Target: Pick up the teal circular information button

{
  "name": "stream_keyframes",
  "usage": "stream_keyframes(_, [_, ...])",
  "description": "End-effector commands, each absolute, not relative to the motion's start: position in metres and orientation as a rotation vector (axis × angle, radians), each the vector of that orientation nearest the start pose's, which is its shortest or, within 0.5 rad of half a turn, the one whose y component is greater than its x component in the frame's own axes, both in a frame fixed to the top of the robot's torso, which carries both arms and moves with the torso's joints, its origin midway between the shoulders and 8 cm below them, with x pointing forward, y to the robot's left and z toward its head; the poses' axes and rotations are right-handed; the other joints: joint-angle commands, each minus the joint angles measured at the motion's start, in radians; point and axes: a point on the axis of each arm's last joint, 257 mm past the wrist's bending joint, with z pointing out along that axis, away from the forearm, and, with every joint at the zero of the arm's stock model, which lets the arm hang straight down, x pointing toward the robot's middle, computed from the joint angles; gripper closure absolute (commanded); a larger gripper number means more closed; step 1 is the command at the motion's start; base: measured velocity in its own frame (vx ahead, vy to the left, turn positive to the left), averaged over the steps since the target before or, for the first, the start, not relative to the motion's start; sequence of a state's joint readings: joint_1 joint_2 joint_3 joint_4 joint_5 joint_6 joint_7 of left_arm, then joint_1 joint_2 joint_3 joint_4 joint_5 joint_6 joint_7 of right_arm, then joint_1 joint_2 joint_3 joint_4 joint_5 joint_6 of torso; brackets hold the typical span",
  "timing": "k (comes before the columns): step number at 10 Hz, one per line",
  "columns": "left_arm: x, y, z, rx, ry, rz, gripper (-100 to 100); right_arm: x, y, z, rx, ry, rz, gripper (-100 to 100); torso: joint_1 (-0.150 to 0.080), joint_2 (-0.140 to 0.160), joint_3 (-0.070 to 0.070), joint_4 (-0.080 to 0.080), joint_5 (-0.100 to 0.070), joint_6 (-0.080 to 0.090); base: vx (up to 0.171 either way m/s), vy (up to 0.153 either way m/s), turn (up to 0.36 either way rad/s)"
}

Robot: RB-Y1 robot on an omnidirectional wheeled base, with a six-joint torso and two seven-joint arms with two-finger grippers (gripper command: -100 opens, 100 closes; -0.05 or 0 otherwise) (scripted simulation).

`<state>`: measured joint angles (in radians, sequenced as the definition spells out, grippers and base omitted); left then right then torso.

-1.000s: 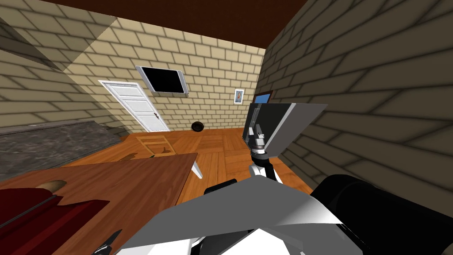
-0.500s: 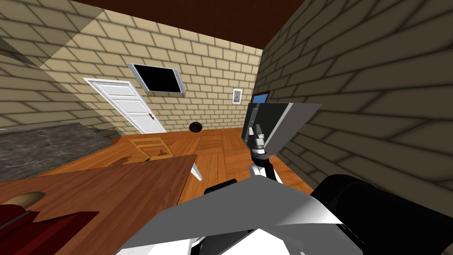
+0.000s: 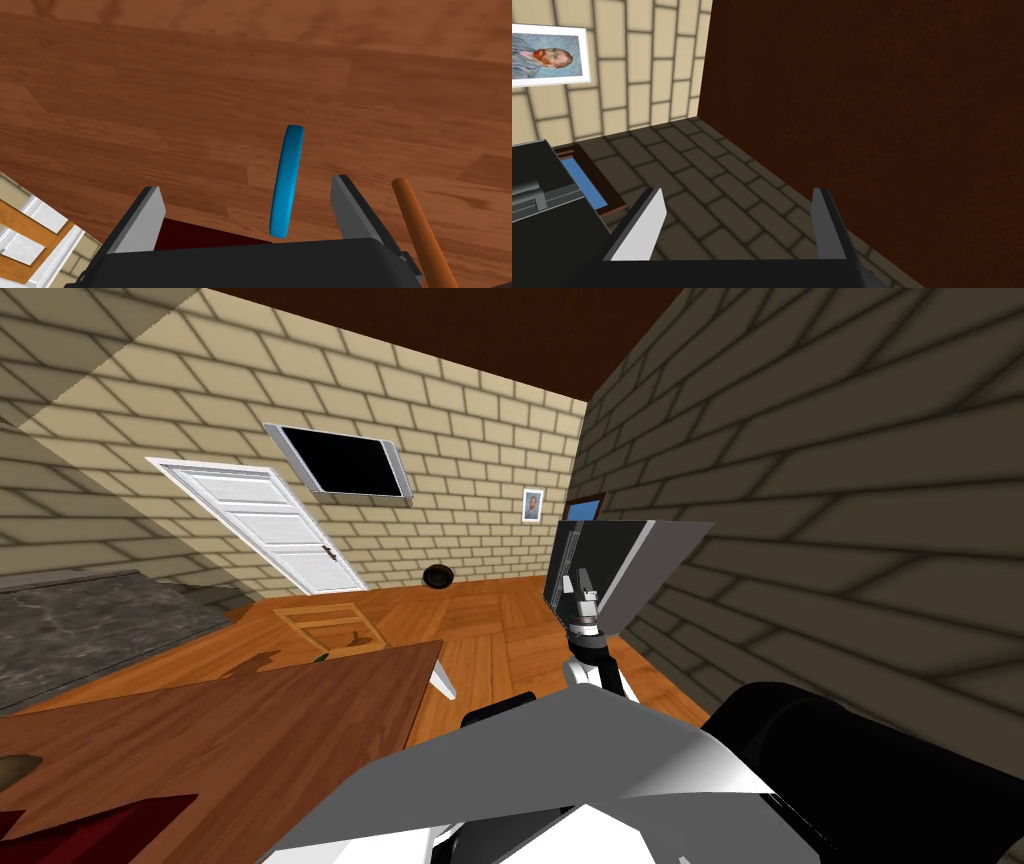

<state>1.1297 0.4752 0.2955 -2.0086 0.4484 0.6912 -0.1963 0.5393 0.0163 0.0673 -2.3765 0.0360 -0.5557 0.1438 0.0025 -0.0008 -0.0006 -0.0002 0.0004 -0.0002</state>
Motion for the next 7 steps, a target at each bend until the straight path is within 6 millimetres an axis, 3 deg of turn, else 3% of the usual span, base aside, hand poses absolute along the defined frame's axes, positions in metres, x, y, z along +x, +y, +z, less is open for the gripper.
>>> stream_keyframes(1, [0.004,0.521,-0.417,-1.971,1.873,0.124,-100,0.314,-0.255,0.064,0.513,0.565,1.22,0,0.0,0.0,0.0,0.0,0.0,0.0,0.019,0.044,-0.024])
stream_keyframes(7, [-0.045,0.525,-0.423,-2.071,2.003,0.264,-100,0.314,-0.255,0.064,0.513,0.565,1.22,0,0.0,-0.001,0.0,0.0,0.0,0.0,0.021,0.047,-0.065])
